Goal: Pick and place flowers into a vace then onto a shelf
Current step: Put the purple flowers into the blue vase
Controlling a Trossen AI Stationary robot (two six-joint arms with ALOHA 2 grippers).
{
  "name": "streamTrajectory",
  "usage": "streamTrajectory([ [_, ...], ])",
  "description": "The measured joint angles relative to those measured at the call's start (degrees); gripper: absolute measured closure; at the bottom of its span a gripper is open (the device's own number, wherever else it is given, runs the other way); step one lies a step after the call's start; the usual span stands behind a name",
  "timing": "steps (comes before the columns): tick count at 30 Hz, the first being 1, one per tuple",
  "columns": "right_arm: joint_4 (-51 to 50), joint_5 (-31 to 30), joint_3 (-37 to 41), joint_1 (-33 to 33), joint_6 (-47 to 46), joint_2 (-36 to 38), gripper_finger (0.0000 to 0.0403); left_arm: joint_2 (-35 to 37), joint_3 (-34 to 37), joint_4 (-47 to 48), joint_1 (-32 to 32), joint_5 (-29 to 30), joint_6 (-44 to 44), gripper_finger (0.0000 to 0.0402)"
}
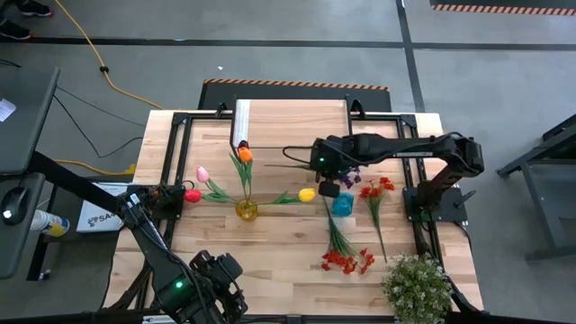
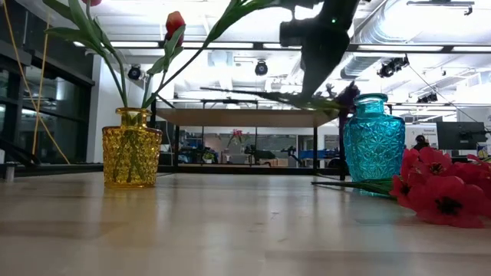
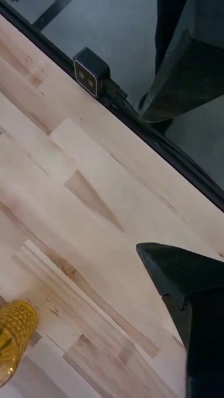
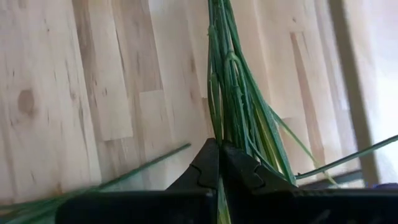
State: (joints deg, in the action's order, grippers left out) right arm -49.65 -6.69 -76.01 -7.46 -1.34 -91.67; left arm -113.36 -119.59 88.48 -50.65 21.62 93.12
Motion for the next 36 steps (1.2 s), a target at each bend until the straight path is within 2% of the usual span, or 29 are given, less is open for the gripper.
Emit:
streamTrajectory([
  [19,-5.1,1.2,0.0,0.1,-6.6,11.4,0.0402,0.0,0.0,-1.6,0.0,0.1,0.0,0.0037],
  [24,-5.0,1.1,0.0,0.1,-9.7,14.6,0.0402,0.0,0.0,-2.0,0.0,0.2,0.0,0.0037],
  [31,-3.4,0.9,0.0,1.3,-12.6,18.8,0.0402,0.0,0.0,-3.5,0.0,4.4,-0.2,0.0037],
  [36,0.0,1.2,0.0,3.4,-13.9,21.9,0.0403,0.0,0.0,-5.9,0.0,4.6,-3.3,0.0037],
])
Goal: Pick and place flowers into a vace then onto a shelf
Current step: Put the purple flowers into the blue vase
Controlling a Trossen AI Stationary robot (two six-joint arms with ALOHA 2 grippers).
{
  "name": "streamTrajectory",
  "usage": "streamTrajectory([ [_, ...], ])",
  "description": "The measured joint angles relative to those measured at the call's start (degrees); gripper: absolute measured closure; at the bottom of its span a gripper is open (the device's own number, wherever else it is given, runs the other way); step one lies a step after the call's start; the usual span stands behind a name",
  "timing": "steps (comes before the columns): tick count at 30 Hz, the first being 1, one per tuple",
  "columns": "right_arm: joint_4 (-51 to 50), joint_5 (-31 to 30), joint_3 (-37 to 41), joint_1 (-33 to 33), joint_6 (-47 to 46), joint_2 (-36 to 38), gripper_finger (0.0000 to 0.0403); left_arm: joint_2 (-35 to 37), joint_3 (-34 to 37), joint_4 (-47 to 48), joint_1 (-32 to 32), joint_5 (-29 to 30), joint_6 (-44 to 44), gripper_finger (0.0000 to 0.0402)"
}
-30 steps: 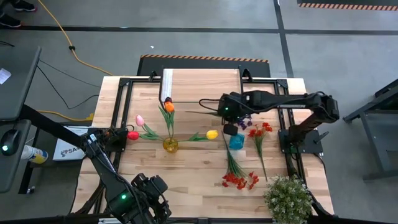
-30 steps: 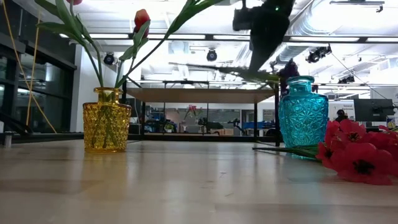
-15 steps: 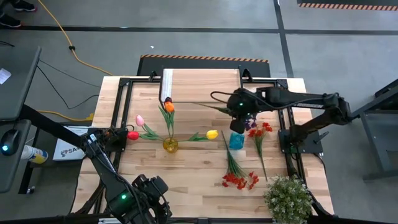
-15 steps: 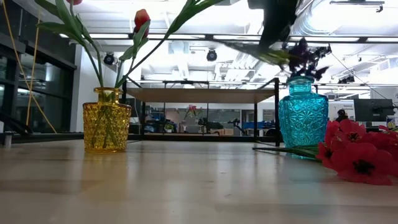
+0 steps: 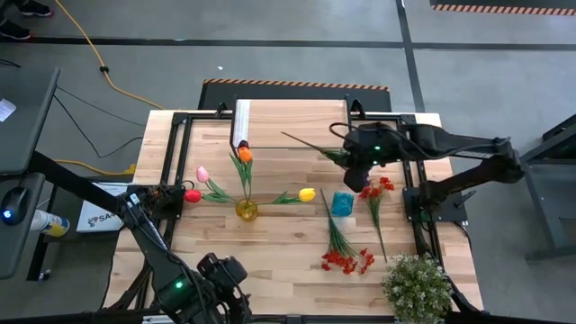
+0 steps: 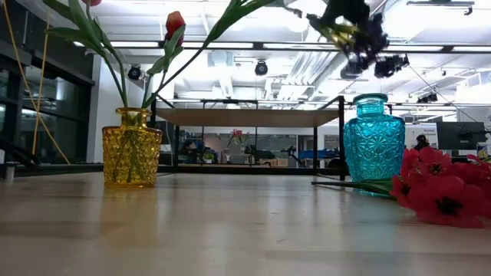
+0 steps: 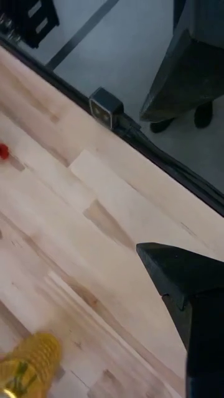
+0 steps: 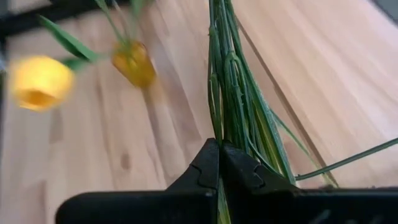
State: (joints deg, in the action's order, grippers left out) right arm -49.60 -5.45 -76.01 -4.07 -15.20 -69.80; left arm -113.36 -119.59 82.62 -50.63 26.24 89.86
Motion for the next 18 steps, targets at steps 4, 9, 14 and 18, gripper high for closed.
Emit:
streamTrajectory([
  [4,2.9,-0.5,0.0,2.0,0.0,2.6,0.0403,0.0,0.0,-1.8,0.0,0.3,-2.5,0.0037],
  [9,6.3,-1.9,0.0,3.9,0.2,6.0,0.0403,0.0,0.0,-4.0,0.0,0.3,-4.7,0.0037],
  [14,7.7,-5.7,0.0,5.6,4.4,8.8,0.0403,0.0,0.0,-5.3,0.0,0.8,-4.7,0.0037],
  [18,7.9,-10.4,0.0,7.0,9.1,10.7,0.0403,0.0,0.0,-5.4,0.0,3.4,-4.7,0.0037],
])
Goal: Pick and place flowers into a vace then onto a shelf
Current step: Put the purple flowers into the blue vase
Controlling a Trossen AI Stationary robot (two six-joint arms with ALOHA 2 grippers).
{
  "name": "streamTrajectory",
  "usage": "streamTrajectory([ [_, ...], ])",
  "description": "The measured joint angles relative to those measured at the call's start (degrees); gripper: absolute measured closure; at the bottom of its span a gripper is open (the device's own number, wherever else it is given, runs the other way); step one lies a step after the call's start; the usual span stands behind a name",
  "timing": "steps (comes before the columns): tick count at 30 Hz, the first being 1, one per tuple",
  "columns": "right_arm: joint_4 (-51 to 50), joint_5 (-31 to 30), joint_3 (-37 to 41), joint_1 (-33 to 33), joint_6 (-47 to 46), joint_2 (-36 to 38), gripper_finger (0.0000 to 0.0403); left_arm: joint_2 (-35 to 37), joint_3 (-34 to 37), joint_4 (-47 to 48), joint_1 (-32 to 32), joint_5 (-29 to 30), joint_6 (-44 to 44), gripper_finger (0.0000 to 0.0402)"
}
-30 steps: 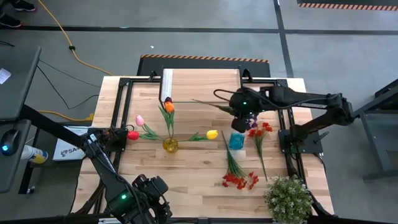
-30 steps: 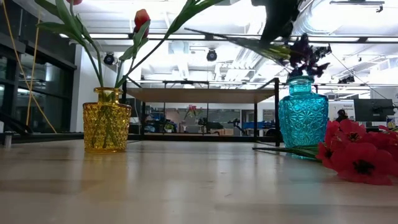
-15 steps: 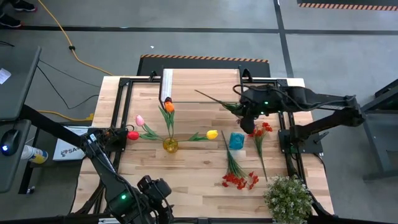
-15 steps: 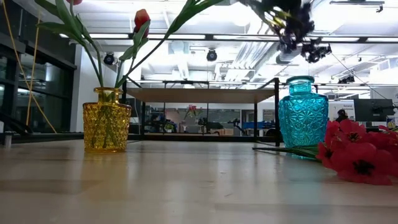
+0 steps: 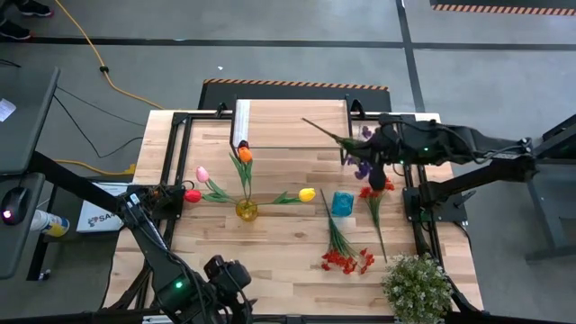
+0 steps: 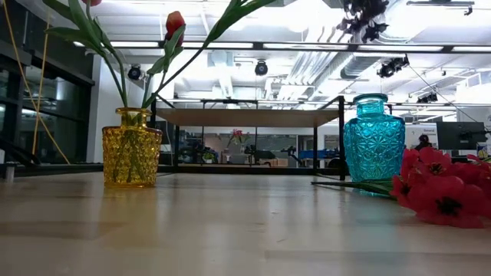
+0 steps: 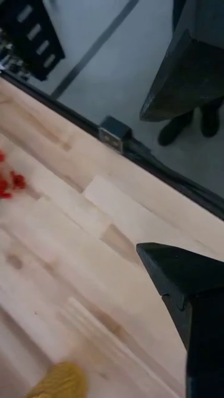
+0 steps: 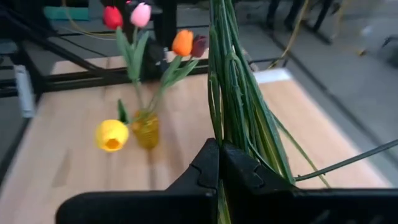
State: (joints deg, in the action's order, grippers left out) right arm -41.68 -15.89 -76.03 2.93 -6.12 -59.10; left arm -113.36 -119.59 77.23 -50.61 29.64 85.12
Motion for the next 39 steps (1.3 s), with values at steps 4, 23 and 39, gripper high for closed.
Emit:
streamTrajectory([
  [4,1.1,-5.2,0.0,1.2,5.6,1.1,0.0403,0.0,0.0,0.1,0.0,2.8,0.0,0.0037],
  [23,17.6,-32.0,0.0,9.2,62.2,1.1,0.0403,0.0,0.0,-0.4,5.6,8.0,0.4,0.0037],
  [39,30.0,-46.9,0.0,11.9,101.2,-1.3,0.0403,0.5,-2.3,1.9,10.4,7.9,-2.8,0.0037],
])
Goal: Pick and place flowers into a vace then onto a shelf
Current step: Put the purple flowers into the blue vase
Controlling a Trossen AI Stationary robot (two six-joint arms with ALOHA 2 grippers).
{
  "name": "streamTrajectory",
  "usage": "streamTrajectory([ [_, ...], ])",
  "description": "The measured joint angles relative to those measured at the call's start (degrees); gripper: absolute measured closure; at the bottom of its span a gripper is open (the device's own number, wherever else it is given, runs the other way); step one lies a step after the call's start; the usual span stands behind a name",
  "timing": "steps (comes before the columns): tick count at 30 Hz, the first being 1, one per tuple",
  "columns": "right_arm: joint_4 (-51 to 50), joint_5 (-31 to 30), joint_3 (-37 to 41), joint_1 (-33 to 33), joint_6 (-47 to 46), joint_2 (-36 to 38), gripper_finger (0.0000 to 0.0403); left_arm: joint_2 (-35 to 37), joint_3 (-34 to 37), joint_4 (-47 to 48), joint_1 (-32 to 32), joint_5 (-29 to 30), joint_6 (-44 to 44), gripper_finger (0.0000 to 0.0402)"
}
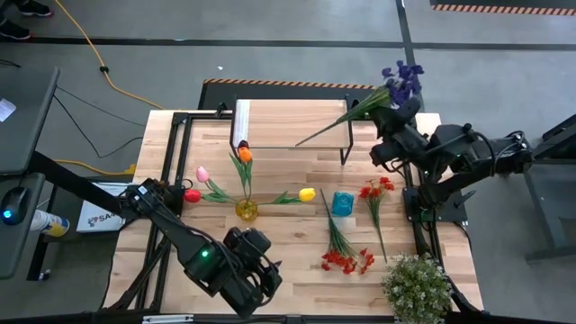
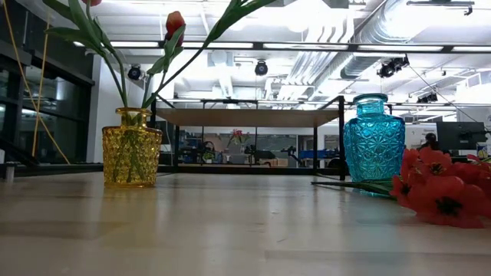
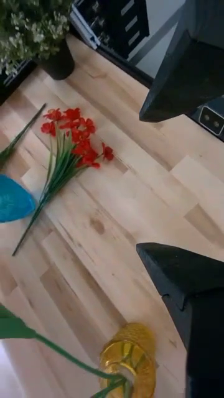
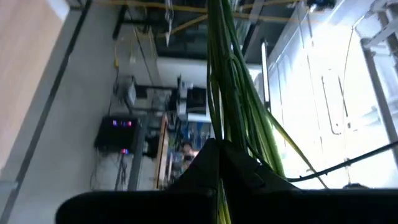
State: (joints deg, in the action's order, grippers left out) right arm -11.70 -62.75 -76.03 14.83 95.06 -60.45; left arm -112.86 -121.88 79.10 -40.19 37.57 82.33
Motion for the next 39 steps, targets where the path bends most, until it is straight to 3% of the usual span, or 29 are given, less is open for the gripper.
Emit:
streamTrajectory([
  [5,-0.3,-6.0,0.0,-0.2,2.4,0.0,0.0403,0.3,-2.8,0.4,0.1,0.9,-2.6,0.0037],
  [12,-4.7,-6.9,0.0,-0.2,2.5,0.0,0.0403,0.3,-6.5,0.4,0.1,5.3,-5.9,0.0037],
  [25,-14.0,-5.8,0.0,-0.2,2.7,0.0,0.0403,0.8,-13.1,-3.6,2.6,24.5,-5.8,0.0037],
  [39,-15.1,3.3,0.0,0.6,3.2,0.0,0.0403,2.2,-13.1,-13.2,14.4,22.5,-7.4,0.0037],
])
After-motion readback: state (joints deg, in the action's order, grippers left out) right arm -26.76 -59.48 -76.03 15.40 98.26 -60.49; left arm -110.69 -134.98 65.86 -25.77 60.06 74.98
